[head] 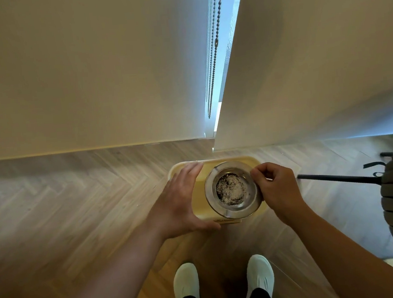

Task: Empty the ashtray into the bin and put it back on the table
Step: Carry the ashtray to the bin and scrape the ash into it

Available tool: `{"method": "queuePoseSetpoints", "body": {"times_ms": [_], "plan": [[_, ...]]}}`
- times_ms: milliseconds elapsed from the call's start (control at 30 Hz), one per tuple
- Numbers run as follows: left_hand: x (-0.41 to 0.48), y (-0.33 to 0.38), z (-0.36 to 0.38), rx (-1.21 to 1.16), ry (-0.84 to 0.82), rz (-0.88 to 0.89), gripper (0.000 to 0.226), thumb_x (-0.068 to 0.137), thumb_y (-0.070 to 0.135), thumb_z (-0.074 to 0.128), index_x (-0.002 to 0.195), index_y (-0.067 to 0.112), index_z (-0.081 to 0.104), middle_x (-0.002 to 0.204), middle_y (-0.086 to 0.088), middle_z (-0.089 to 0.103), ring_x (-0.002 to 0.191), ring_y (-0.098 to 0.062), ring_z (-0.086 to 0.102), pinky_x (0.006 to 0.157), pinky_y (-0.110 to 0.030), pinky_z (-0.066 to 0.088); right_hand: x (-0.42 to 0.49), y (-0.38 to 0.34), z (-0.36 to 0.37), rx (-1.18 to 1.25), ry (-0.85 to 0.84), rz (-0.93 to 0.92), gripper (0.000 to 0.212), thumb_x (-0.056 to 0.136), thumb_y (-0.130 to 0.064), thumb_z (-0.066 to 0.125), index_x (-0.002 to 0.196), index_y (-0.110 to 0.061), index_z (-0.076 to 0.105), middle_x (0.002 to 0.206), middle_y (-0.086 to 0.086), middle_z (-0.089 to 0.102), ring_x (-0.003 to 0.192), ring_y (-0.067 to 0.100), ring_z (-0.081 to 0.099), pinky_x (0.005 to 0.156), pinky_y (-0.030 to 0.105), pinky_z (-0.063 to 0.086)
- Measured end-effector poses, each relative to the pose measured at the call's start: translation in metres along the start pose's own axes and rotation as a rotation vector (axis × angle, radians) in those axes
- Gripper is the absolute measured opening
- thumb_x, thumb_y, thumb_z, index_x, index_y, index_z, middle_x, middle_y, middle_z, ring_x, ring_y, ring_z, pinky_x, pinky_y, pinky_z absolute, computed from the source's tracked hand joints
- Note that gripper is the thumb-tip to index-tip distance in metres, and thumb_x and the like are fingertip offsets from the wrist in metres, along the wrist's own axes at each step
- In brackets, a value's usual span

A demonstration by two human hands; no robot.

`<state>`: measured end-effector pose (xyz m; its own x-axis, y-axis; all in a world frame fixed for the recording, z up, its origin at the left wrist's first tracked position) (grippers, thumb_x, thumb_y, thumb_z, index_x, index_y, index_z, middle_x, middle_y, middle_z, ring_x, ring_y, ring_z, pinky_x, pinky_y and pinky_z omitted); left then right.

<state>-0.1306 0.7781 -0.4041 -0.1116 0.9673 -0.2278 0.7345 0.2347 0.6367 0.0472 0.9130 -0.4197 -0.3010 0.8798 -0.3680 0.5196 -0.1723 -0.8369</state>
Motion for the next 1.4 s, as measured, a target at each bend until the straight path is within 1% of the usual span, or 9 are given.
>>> {"method": "queuePoseSetpoints", "body": {"times_ms": [133,267,433,600,733,1000,1133,1233,1400], "plan": [[0.011,-0.03,0.015,0.239,-0.085,-0.044,0.142,0.051,0.09,0.062,0.158,0.021,0.0,0.168,0.0,-0.005,0.155,-0.018,-0.011,0.127,-0.044,0.006,0.012,0.016,-0.001,-0.033,0.039,0.034,0.011,0.089,-0.015,0.066,0.079,-0.016,0.071,0.076,0.0,0.069,0.075,0.014,0.063,0.071,0.041,0.056],[0.018,-0.049,0.024,0.414,-0.133,-0.037,0.148,0.051,0.097,0.051,0.158,0.017,-0.011,0.167,-0.005,-0.019,0.153,-0.022,-0.022,0.127,-0.044,-0.004,0.018,0.028,-0.001,-0.049,0.033,0.06,0.01,0.089,-0.015,0.066,0.081,-0.016,0.071,0.077,0.002,0.069,0.075,0.021,0.064,0.068,0.042,0.056],[0.022,-0.062,0.03,0.453,-0.149,-0.045,0.151,0.049,0.098,0.051,0.157,0.016,-0.017,0.166,-0.006,-0.022,0.153,-0.022,-0.021,0.127,-0.043,-0.004,0.02,0.035,-0.001,-0.04,-0.026,0.076,0.01,0.09,-0.016,0.067,0.08,-0.017,0.069,0.08,0.01,0.068,0.061,0.027,0.066,0.051,0.037,0.059],[0.021,-0.064,0.036,0.446,-0.158,-0.051,0.154,0.048,0.095,0.058,0.156,0.016,-0.018,0.166,-0.006,-0.021,0.154,-0.024,-0.02,0.127,-0.044,0.0,0.017,0.045,0.003,-0.023,-0.096,0.13,0.005,0.089,-0.013,0.067,0.084,-0.012,0.066,0.087,0.013,0.066,0.058,0.023,0.069,0.051,0.032,0.06],[0.021,-0.065,0.038,0.446,-0.172,-0.062,0.155,0.049,0.093,0.061,0.155,0.015,-0.02,0.165,-0.007,-0.023,0.153,-0.025,-0.02,0.127,-0.045,0.003,0.014,0.047,0.005,-0.007,-0.128,0.163,0.004,0.089,-0.009,0.066,0.086,-0.01,0.064,0.09,0.018,0.065,0.066,0.031,0.071,0.05,0.03,0.06],[0.022,-0.064,0.041,0.41,-0.175,-0.088,0.158,0.046,0.086,0.072,0.156,0.016,-0.017,0.166,-0.007,-0.018,0.154,-0.026,-0.018,0.127,-0.046,0.006,0.011,0.039,0.006,-0.044,-0.135,0.096,0.01,0.089,-0.008,0.066,0.085,-0.015,0.062,0.088,0.01,0.065,0.067,0.023,0.072,0.051,0.029,0.06],[0.02,-0.065,0.041,0.402,-0.158,-0.086,0.159,0.045,0.086,0.073,0.156,0.016,-0.017,0.166,-0.007,-0.016,0.154,-0.025,-0.017,0.127,-0.044,0.003,0.006,0.023,0.004,-0.135,-0.075,-0.053,0.014,0.088,-0.008,0.067,0.081,-0.018,0.059,0.08,0.004,0.063,0.068,0.02,0.069,0.05,0.024,0.058],[0.02,-0.065,0.041,0.41,-0.157,-0.085,0.159,0.045,0.087,0.072,0.156,0.016,-0.016,0.166,-0.008,-0.015,0.154,-0.026,-0.016,0.127,-0.045,0.004,-0.007,-0.004,0.009,-0.301,-0.05,-0.337,0.013,0.087,-0.005,0.068,0.082,-0.014,0.059,0.074,0.001,0.064,0.068,0.015,0.065,0.055,0.02,0.056],[0.02,-0.065,0.042,0.412,-0.168,-0.091,0.159,0.044,0.088,0.07,0.156,0.015,-0.015,0.166,-0.009,-0.013,0.155,-0.026,-0.014,0.126,-0.048,0.009,-0.051,-0.021,0.046,-0.703,-0.157,-0.79,0.015,0.083,0.001,0.07,0.088,-0.008,0.059,0.076,0.006,0.06,0.059,0.019,0.054,0.046,0.036,0.051]]}}
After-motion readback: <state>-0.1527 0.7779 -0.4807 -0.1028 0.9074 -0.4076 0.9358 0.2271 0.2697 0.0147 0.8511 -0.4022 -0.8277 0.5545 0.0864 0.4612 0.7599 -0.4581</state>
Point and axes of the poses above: each hand's wrist, its own x-axis towards the middle knuckle, its own z-axis out of the palm, y = z × x, the point moved 10 cm from there along x, towards the middle knuckle
